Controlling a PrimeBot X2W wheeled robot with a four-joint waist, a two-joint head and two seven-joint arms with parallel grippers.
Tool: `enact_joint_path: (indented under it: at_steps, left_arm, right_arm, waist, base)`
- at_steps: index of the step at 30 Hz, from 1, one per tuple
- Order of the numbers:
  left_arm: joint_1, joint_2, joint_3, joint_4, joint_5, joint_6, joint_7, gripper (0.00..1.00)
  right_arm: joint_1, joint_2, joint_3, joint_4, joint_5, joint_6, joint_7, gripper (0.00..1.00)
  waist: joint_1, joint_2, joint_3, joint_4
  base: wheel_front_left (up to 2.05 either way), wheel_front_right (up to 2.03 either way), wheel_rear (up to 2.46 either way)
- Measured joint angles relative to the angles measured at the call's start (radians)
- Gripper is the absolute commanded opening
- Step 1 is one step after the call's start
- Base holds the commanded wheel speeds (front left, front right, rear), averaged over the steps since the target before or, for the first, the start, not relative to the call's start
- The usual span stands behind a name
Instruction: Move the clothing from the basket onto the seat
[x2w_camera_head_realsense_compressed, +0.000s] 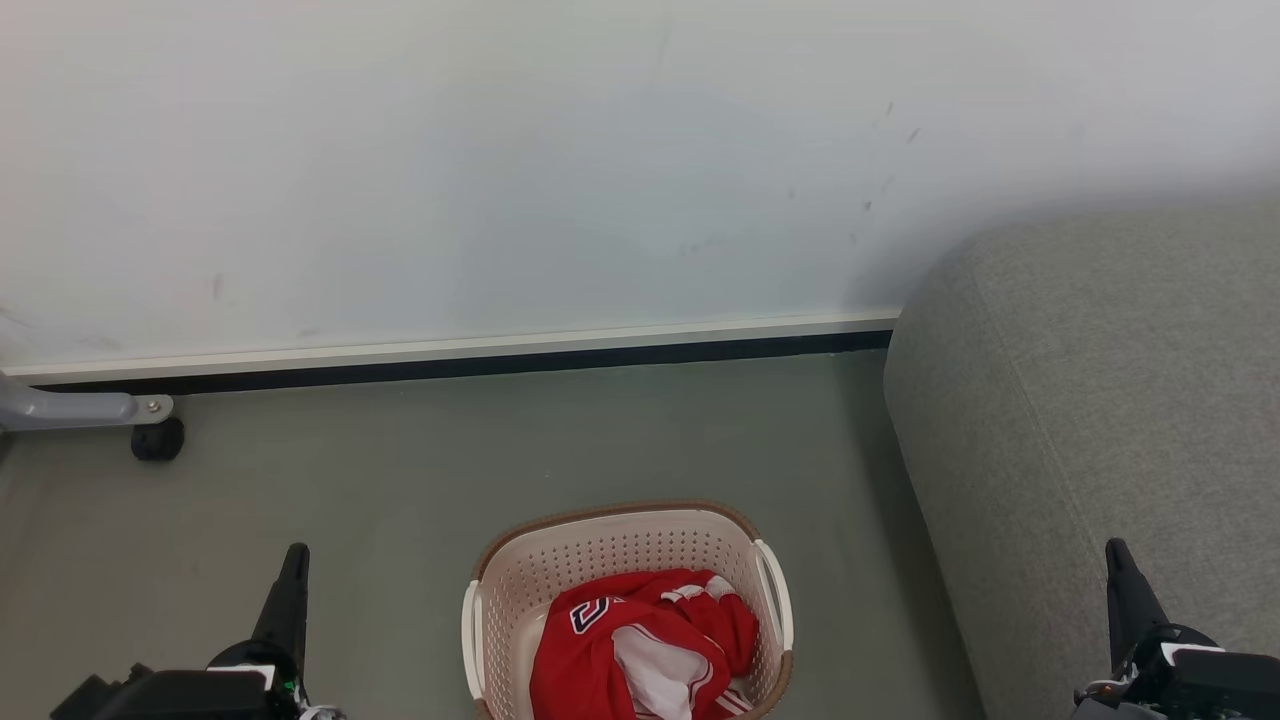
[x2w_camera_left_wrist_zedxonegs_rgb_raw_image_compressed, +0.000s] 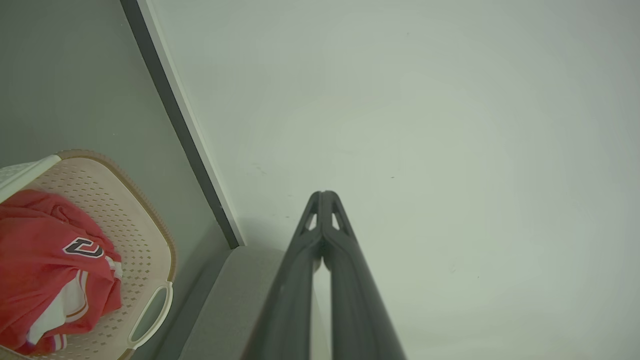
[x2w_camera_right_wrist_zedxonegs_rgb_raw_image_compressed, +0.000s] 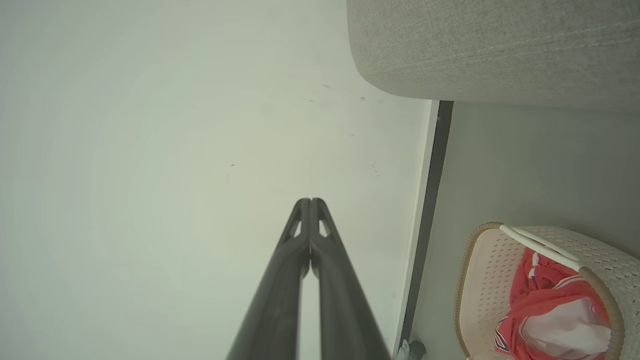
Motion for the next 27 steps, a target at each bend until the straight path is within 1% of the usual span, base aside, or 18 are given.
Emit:
enact_joint_path:
  at_steps: [27]
  left_arm:
    - [0.000,0.000,0.000,0.000,0.000,0.000,0.000,0.00]
  right_arm:
    - [0.000,0.000,0.000,0.000,0.000,0.000,0.000,0.00]
  waist:
    - [0.0000,0.0000,0.000,0.000]
  base:
    - [0.00,0.00,0.00]
